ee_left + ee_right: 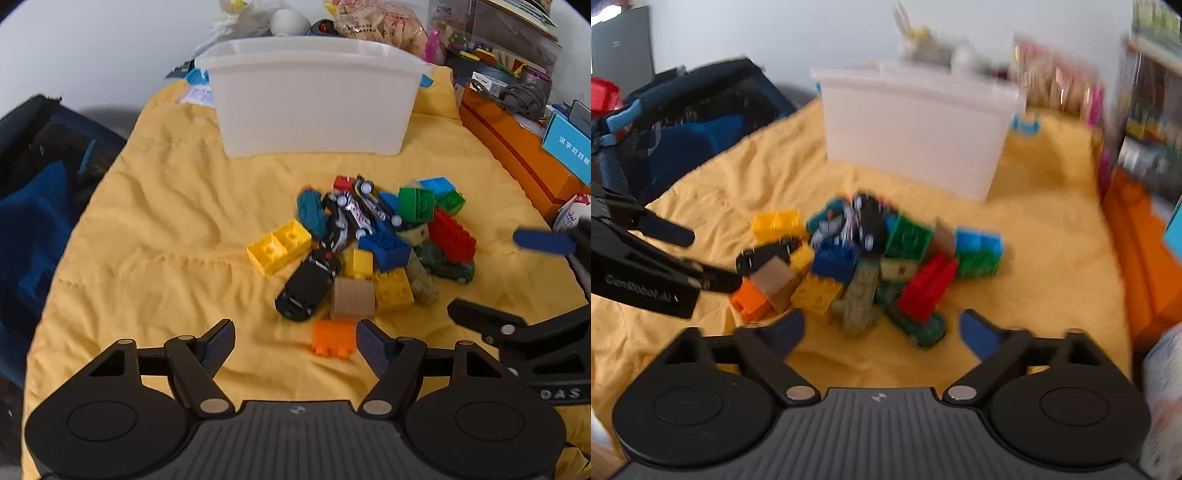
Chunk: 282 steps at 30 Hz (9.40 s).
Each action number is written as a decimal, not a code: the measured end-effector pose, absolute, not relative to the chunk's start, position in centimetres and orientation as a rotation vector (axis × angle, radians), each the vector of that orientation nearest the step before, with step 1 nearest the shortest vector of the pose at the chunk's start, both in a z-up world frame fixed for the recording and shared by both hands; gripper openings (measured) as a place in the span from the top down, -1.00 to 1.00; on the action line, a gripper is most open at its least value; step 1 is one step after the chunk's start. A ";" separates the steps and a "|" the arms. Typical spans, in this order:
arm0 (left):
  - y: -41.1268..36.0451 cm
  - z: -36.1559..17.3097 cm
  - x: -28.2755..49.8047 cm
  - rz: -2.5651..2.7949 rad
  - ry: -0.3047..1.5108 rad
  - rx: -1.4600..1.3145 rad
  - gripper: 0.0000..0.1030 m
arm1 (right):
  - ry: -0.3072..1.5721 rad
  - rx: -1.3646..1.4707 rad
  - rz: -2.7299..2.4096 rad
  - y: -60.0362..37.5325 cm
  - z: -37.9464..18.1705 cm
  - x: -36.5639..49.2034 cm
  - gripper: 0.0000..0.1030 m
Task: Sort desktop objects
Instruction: 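Lower the left tool onto the orange brick while the right tool approaches the pile, then grasp the orange brick with the left tool while the right tool grasps a square yellow brick, then lift the orange brick with the left tool while the right tool lifts the yellow brick, then open both tools over the clear bin to drop the orange and yellow bricks, then reach both tools back toward the brick pile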
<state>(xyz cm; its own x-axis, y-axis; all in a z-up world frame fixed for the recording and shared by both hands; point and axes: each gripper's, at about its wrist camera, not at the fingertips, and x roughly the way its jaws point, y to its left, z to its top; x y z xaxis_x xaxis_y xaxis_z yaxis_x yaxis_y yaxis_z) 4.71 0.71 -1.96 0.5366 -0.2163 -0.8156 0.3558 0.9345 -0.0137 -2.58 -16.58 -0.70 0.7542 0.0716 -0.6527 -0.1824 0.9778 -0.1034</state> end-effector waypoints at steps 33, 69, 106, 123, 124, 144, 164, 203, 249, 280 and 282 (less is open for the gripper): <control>1.7 -3.1 1.7 -0.477 1.035 0.194 0.32 | 0.824 -0.100 0.272 -15.6 -2.1 -0.7 0.10; 0.9 -3.0 0.1 -0.479 1.030 0.238 0.40 | 0.927 -0.215 0.266 -16.2 -3.9 -4.0 0.29; -0.4 -3.8 3.8 -0.684 1.193 0.240 0.66 | 0.908 -0.160 0.191 -17.0 -4.0 -4.9 0.33; -0.6 -4.1 1.0 -0.550 1.069 0.073 0.40 | 0.938 -0.151 0.211 -17.5 -3.4 -3.7 0.11; -0.6 -4.1 1.0 -0.543 1.062 0.084 0.40 | 0.941 -0.152 0.214 -17.5 -3.4 -3.7 0.11; 1.8 -3.9 2.4 -0.448 1.036 -0.076 0.40 | 0.925 -0.145 0.230 -17.4 -3.4 -3.4 0.12; 2.2 -4.5 3.0 -0.400 1.053 -0.161 0.46 | 0.927 -0.104 0.216 -17.8 -3.0 -3.3 0.13; -1.1 -2.6 2.3 -0.539 0.993 0.055 0.66 | 0.897 -0.157 0.246 -16.7 -2.7 -2.8 0.33; -1.9 9.4 15.5 -0.524 0.604 0.179 -0.46 | 0.454 -0.116 0.095 -22.0 9.8 12.5 -0.84; 2.5 -0.1 1.7 -0.344 0.862 0.205 -0.44 | 0.821 -0.173 0.370 -13.7 -0.7 4.5 0.19; 3.0 -0.2 2.1 -0.343 0.862 0.195 -0.44 | 0.826 -0.185 0.377 -13.1 -1.2 5.1 0.31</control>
